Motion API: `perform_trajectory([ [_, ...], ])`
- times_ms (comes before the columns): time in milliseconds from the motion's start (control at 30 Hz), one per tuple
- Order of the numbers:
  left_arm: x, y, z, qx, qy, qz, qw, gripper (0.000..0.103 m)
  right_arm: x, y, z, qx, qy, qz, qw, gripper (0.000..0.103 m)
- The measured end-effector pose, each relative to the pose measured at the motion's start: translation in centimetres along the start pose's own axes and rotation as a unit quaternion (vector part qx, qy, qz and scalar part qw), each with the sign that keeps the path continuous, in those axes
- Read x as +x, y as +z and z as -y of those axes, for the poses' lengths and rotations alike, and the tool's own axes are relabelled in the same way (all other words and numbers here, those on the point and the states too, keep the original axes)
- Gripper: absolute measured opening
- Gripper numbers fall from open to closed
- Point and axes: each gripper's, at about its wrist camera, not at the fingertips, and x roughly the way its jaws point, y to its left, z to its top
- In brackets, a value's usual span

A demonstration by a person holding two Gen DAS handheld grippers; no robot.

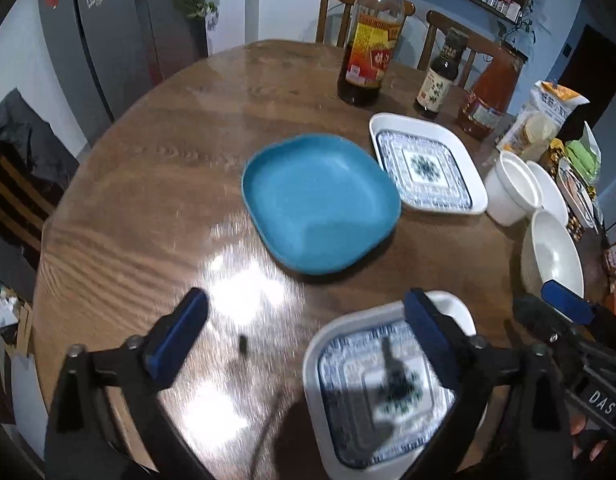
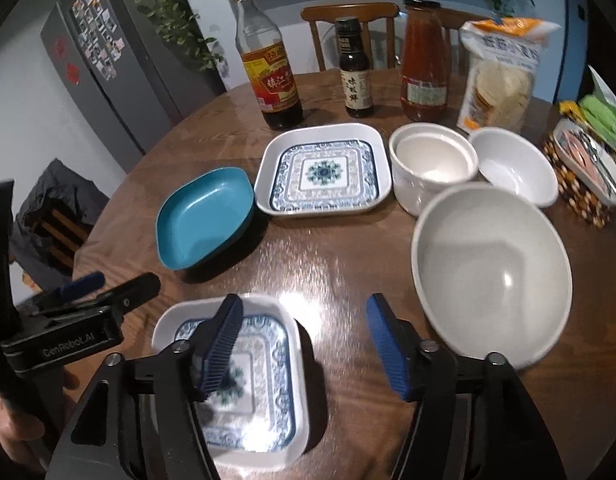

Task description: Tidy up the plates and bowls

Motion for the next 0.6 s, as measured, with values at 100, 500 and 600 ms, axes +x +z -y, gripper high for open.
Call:
perform_trajectory([
  [100, 0.6, 1.7, -0.5, 0.005, 0.001, 0.009, 1.0000, 0.103, 1.0, 1.4, -0.7, -0.023, 0.002, 0.000, 1.000, 0.075],
  [500, 3.7, 6.7, -1.9, -0.006, -0.065, -0.008, 0.9978, 0.103, 6.7, 6.2, -2.8, -0.066, 0.023, -0.019, 0.997, 0.079],
  [600, 4.4, 9.0, -0.4, 0.006, -0.109, -0.007, 0.9940, 0.103, 6.6, 6.8, -2.0, -0.060, 0.024, -0.013, 0.998, 0.079],
])
